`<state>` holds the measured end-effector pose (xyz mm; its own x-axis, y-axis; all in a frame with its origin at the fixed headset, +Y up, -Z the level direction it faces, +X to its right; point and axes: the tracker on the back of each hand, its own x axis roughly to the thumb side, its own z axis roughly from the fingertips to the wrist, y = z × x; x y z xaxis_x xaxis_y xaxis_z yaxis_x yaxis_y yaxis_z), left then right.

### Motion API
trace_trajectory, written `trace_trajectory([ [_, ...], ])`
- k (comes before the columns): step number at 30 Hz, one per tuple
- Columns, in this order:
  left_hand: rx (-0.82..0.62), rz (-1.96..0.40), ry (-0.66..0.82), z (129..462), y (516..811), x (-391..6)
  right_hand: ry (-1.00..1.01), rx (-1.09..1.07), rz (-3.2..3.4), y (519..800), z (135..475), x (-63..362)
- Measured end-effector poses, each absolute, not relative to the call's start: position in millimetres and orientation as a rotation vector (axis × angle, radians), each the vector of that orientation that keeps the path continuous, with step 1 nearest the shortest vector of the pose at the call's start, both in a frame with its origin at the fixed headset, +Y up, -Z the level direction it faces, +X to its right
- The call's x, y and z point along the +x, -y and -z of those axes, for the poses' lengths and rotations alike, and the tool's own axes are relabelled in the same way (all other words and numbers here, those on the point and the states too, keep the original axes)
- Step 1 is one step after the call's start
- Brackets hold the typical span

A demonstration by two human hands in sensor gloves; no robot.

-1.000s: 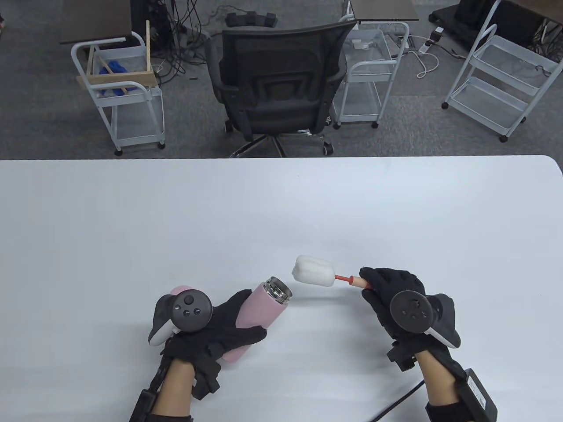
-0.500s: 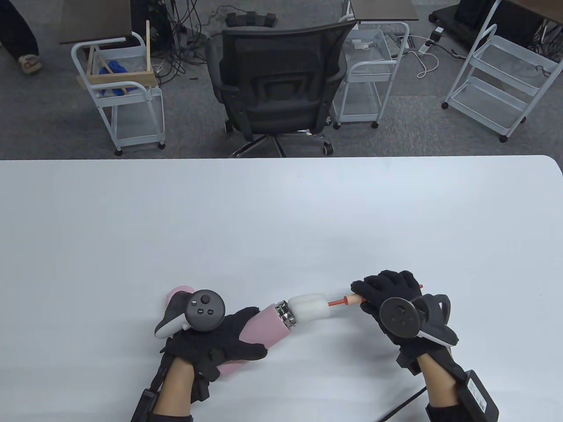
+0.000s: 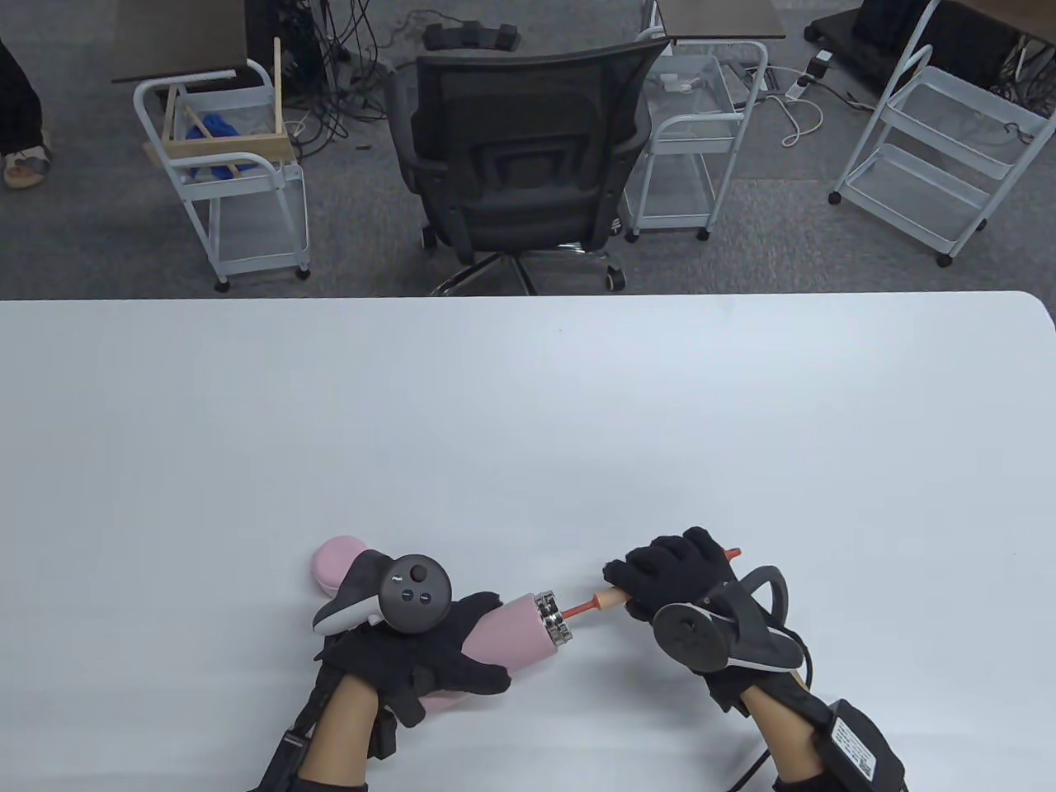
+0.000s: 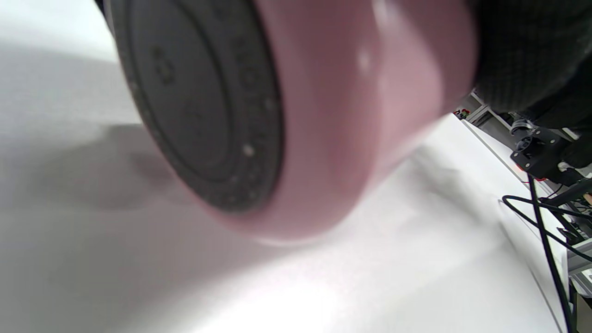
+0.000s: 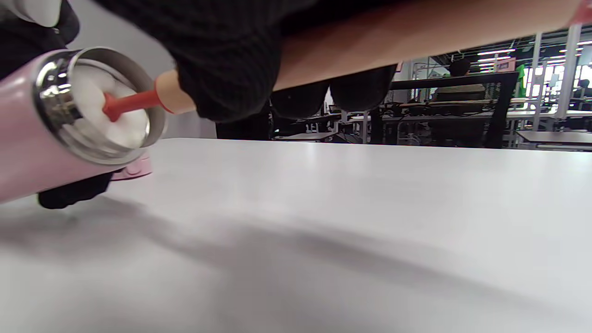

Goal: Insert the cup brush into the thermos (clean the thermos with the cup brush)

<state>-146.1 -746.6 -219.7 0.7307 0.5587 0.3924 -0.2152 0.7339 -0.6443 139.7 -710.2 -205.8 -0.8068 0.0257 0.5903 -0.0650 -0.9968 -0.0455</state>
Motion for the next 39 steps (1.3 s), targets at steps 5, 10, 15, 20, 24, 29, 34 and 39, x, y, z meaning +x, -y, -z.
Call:
trace_trajectory([
  [5,-0.587,-0.467,0.626,218,743,-142,0.121,1.033,-2.888,716,193,119],
  [10,-0.590,-0.477,0.626,218,744,-143,0.173,1.059,-2.885,718,188,113],
  [15,-0.589,-0.471,0.601,219,744,-147,0.248,0.932,-2.935,715,198,132],
  [20,-0.578,-0.498,0.594,220,741,-150,0.242,0.779,-2.885,715,216,162],
  [24,-0.575,-0.492,0.590,220,741,-151,0.307,0.733,-2.911,712,220,171],
  [29,-0.579,-0.508,0.576,222,742,-155,0.338,0.674,-2.915,712,226,185],
  [34,-0.576,-0.500,0.551,223,742,-163,0.364,0.534,-2.931,711,234,212],
  [39,-0.564,-0.541,0.543,224,741,-168,0.375,0.421,-2.867,710,240,235],
])
